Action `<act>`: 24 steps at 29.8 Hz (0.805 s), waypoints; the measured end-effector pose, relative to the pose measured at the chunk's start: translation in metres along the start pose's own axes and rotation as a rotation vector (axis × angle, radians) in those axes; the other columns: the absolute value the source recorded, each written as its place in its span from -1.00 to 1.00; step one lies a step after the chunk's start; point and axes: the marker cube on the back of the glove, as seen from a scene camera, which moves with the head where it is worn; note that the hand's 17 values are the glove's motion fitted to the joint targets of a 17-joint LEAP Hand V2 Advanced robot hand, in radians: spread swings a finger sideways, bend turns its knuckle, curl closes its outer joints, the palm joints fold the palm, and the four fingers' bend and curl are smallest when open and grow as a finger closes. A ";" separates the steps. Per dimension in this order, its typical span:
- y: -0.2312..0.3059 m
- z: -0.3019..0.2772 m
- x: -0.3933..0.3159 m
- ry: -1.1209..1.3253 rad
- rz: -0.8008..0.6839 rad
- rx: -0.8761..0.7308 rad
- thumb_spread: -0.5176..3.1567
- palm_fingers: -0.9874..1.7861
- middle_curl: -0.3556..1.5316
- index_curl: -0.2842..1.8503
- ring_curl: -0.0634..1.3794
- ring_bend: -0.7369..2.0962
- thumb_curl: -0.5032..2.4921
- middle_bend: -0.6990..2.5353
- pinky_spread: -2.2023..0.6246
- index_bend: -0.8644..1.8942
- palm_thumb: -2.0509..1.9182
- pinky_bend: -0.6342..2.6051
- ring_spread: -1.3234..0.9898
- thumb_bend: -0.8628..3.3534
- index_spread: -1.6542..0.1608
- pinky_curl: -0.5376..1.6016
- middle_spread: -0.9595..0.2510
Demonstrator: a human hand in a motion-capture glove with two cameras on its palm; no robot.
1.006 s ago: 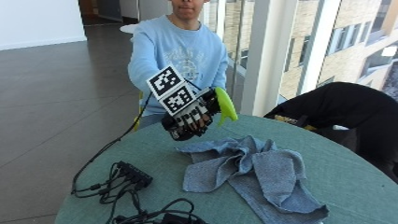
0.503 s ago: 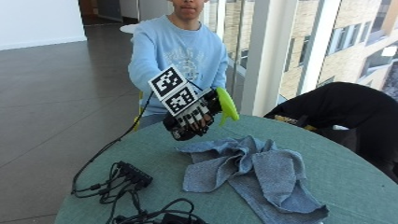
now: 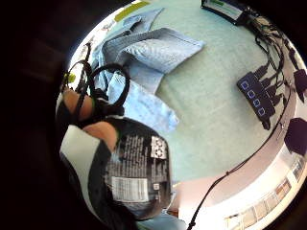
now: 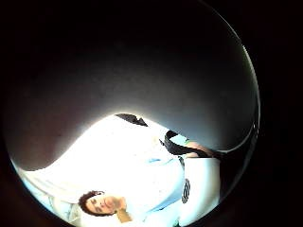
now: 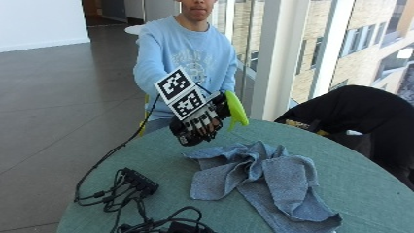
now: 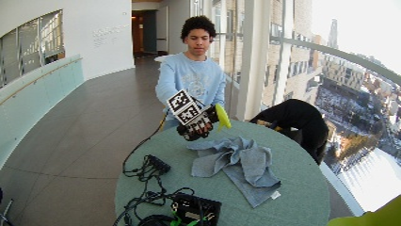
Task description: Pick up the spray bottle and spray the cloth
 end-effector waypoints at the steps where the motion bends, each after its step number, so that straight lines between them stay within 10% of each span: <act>1: 0.000 0.000 0.000 -0.001 -0.001 0.000 -0.27 0.57 -0.12 -0.32 -0.38 -0.16 -0.27 -0.35 0.63 -0.26 0.48 -0.45 0.08 -0.60 0.60 -0.15 0.41; 24: -0.012 0.105 -0.188 -0.491 -0.641 0.304 -0.25 0.55 -0.12 -0.31 -0.39 -0.18 -0.28 -0.35 0.63 -0.25 0.48 -0.46 0.08 -0.60 0.59 -0.15 0.40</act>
